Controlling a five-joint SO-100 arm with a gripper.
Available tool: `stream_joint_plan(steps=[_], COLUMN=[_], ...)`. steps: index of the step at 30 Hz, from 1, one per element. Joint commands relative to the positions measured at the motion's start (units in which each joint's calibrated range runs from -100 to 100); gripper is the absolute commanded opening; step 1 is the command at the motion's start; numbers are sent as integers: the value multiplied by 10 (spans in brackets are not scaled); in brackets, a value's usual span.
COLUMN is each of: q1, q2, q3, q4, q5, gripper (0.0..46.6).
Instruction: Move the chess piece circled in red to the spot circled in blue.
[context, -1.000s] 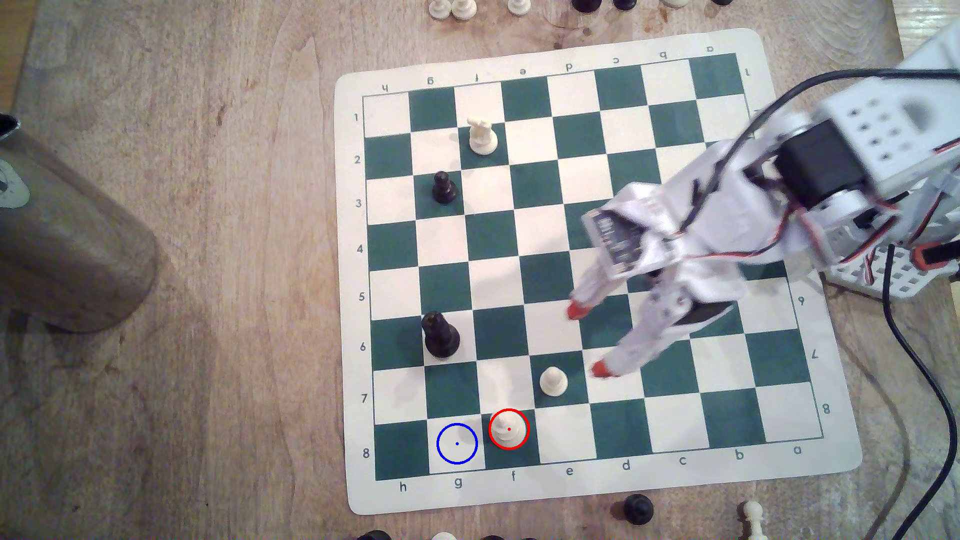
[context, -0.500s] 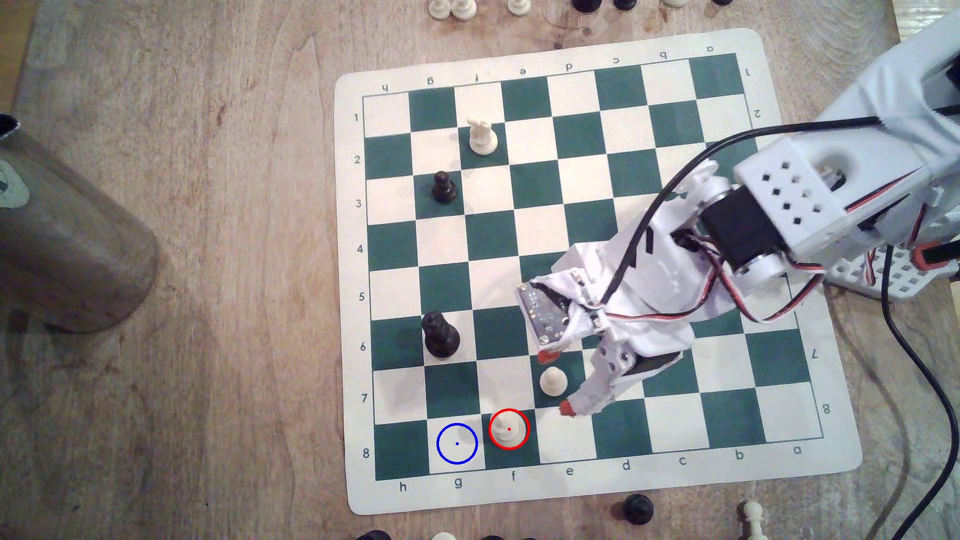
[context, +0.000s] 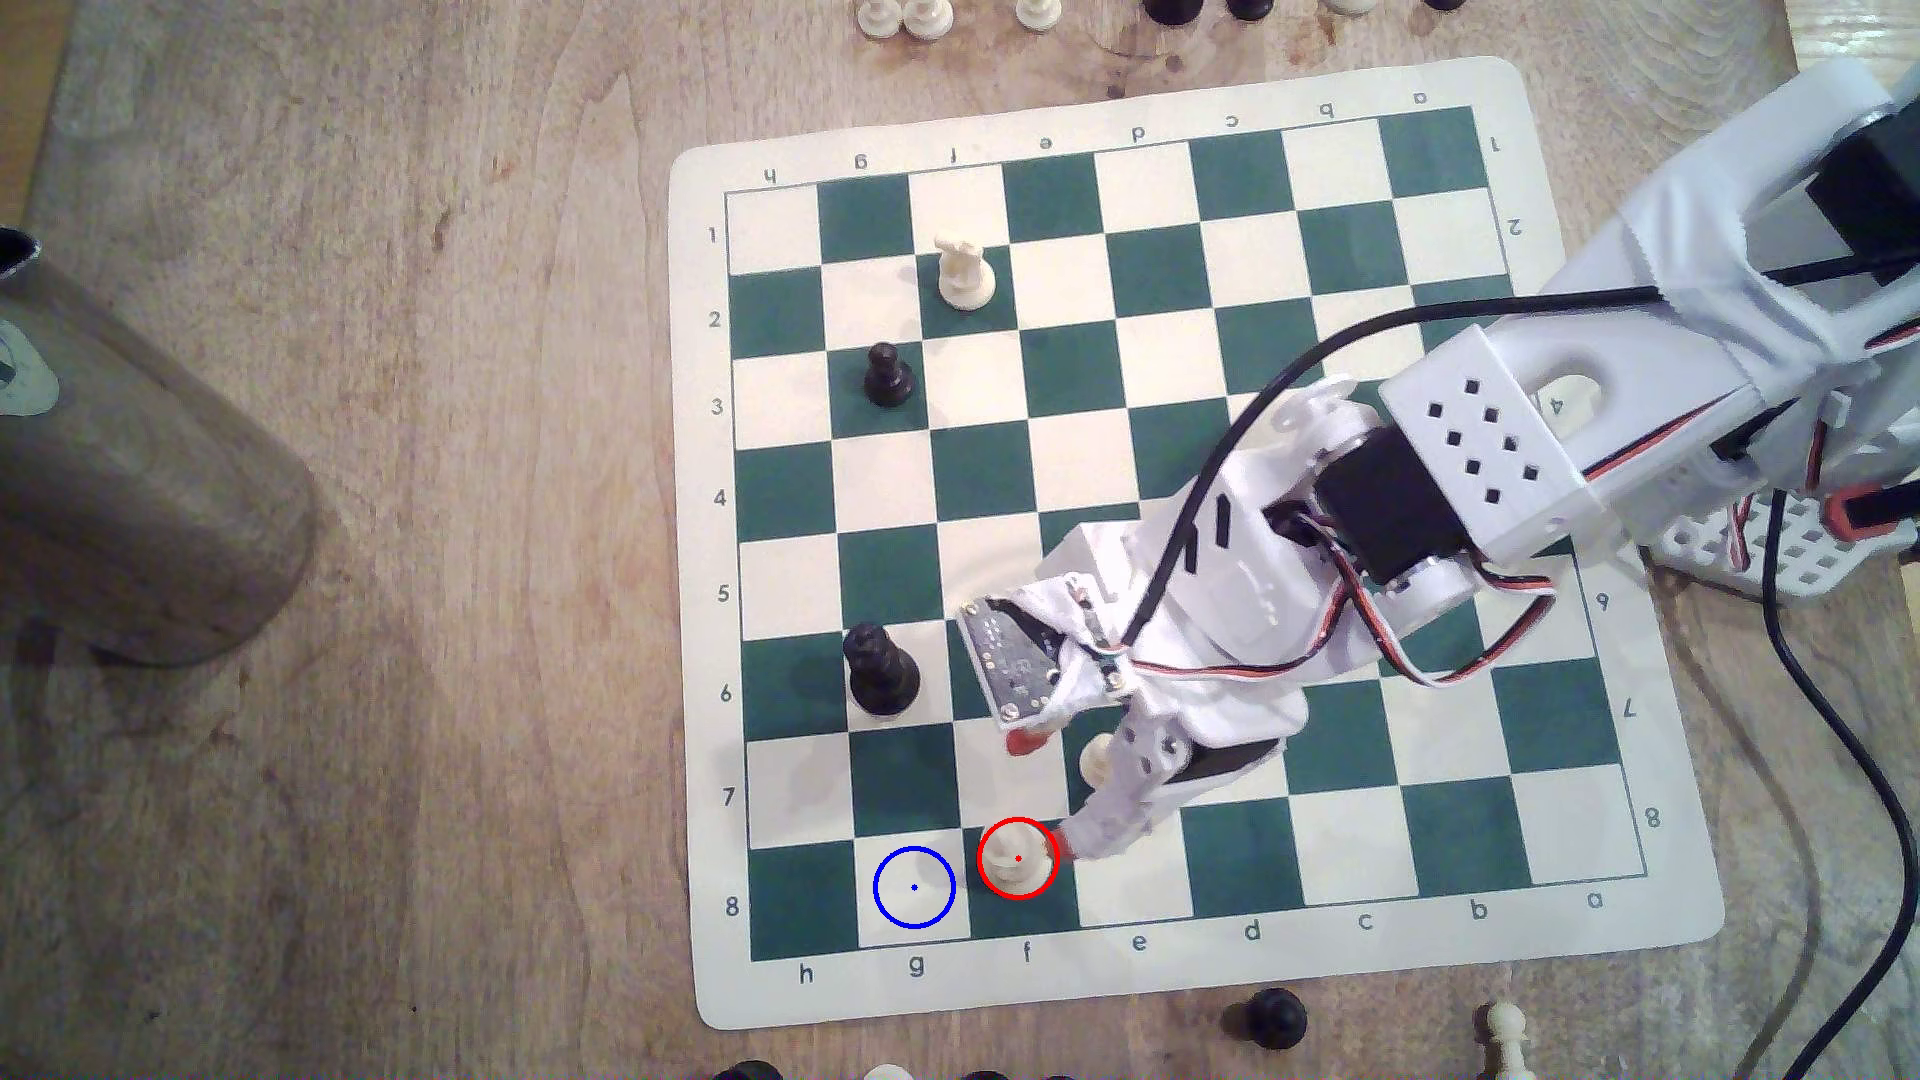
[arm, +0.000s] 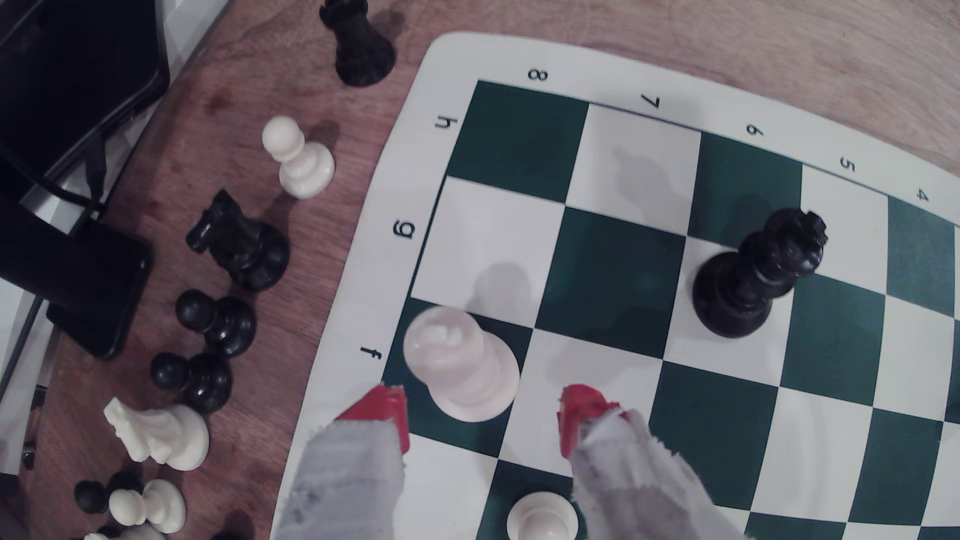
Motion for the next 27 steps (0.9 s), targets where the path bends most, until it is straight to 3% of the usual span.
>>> stream_joint_plan(steps=[1,27], q1=[-6,-26], q2=[3,68], q3=[-64,-103], q4=[-14,-59], q5=[-4,-13], gripper=[156,141])
